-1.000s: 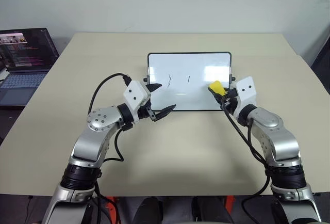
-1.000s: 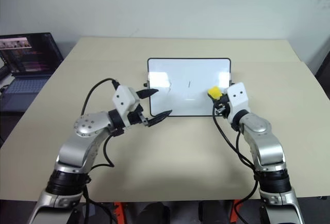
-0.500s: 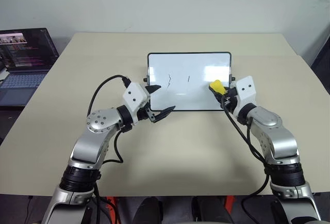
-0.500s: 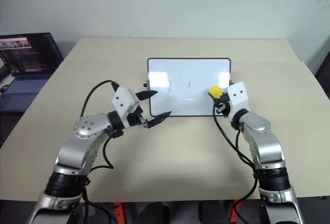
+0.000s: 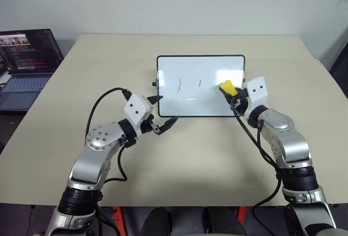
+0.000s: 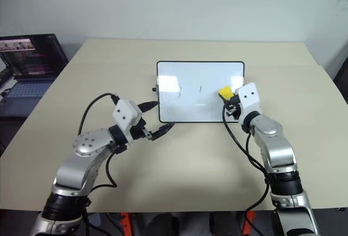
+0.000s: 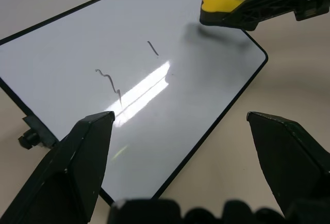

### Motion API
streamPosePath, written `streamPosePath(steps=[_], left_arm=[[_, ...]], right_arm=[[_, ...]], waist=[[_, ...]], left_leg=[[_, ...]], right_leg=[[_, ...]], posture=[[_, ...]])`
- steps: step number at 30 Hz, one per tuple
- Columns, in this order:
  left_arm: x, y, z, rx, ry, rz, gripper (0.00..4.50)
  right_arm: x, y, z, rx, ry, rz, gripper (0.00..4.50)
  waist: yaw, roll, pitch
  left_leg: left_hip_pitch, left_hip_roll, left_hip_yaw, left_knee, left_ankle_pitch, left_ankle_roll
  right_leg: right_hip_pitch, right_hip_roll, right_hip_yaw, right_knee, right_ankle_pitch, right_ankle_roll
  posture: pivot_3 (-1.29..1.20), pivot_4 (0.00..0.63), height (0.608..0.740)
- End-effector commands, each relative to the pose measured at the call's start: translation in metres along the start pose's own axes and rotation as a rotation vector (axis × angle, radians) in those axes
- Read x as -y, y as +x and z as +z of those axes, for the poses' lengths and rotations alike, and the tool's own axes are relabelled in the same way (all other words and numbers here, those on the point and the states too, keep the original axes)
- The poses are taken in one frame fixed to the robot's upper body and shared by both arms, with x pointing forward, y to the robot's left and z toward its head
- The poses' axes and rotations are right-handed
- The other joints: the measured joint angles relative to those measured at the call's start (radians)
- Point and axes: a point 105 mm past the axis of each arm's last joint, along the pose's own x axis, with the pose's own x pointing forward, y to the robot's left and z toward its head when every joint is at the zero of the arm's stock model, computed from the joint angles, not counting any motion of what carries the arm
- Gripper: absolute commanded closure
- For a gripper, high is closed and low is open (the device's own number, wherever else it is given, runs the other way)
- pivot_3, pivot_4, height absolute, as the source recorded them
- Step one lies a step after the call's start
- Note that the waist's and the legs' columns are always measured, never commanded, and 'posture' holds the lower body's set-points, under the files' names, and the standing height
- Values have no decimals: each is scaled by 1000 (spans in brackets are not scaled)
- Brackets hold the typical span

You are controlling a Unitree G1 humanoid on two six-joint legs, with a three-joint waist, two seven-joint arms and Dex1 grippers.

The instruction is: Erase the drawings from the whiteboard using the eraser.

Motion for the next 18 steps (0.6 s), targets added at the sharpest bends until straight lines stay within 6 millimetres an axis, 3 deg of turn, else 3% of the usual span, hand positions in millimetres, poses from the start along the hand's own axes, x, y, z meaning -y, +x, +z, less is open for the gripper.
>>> streamPosePath(steps=[1, 5, 10, 18], left_arm=[[-5, -5, 9, 25, 50, 32, 0], [-6, -4, 7, 22, 51, 40, 0], [-6, 1, 6, 29, 49, 32, 0], [-7, 7, 2, 29, 49, 23, 0]], right_arm=[[0, 4, 26, 100, -46, 3, 3162], [-3, 11, 39, 154, -91, 16, 3162], [0, 34, 68, 261, -187, 1, 3162], [-10, 61, 65, 293, -207, 30, 3162]], waist=[[-1, 0, 0], [0, 0, 0], [-1, 0, 0], [-1, 0, 0]], left_leg=[[0, 0, 0, 0, 0, 0], [0, 0, 0, 0, 0, 0], [0, 0, 1, 0, 0, 0], [0, 0, 1, 0, 0, 0]], right_leg=[[0, 0, 0, 0, 0, 0], [0, 0, 0, 0, 0, 0], [0, 0, 0, 0, 0, 0], [0, 0, 0, -1, 0, 0]], posture=[[0, 150, 740], [0, 150, 740], [0, 150, 740], [0, 150, 740]])
